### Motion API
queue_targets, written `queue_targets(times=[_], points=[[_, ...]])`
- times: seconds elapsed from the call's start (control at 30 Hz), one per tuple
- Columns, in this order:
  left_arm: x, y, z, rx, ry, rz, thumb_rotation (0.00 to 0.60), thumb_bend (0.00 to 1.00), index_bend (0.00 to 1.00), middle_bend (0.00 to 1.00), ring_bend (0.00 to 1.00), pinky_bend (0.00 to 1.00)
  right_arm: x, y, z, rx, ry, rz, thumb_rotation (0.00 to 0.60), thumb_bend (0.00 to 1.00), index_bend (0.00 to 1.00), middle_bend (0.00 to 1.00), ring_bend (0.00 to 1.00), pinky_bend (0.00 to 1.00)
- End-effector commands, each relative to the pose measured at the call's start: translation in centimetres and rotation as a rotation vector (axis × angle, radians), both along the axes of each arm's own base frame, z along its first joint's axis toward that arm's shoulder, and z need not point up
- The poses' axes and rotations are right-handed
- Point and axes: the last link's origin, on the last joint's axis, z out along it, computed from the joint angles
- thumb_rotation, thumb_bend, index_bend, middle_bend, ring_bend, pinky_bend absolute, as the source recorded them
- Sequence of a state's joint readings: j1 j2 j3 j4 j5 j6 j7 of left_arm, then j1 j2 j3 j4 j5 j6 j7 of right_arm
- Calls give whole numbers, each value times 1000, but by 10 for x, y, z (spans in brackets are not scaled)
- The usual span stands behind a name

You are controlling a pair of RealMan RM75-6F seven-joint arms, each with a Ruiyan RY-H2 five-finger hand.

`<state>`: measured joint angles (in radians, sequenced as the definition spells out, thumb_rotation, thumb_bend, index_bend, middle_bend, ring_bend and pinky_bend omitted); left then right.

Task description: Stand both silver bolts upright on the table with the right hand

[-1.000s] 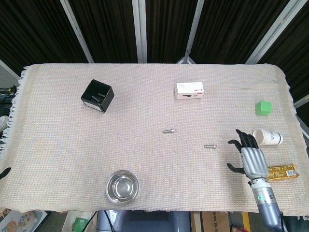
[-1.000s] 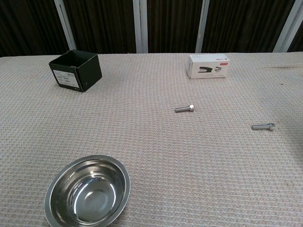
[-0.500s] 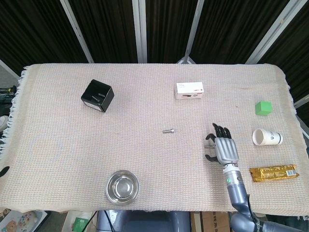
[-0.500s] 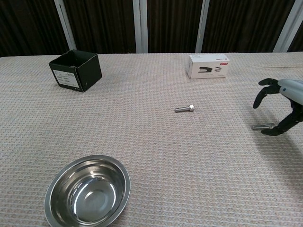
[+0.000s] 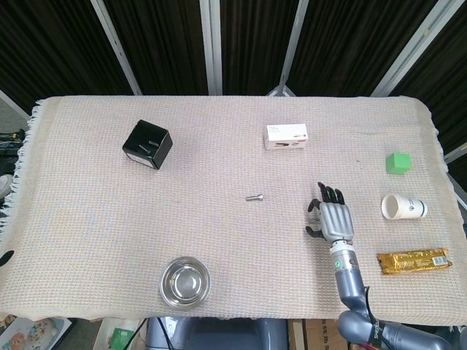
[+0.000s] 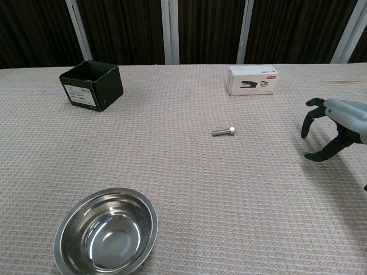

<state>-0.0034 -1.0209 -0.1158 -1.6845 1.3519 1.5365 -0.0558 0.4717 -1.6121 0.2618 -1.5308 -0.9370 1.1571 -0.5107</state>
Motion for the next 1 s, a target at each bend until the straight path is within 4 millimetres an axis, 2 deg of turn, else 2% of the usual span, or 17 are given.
queue_targets(times=[0.03,1.0], points=[[0,0,0,1,0,1,600,65,200,129,18,30,0,-2,-3,1,6,0,600,265,528,24,45,10],[0,1,0,2,4,5,600,65,201,129,18,30,-13,-5,-11,9,26,-43,600,316,545,28,47,10]])
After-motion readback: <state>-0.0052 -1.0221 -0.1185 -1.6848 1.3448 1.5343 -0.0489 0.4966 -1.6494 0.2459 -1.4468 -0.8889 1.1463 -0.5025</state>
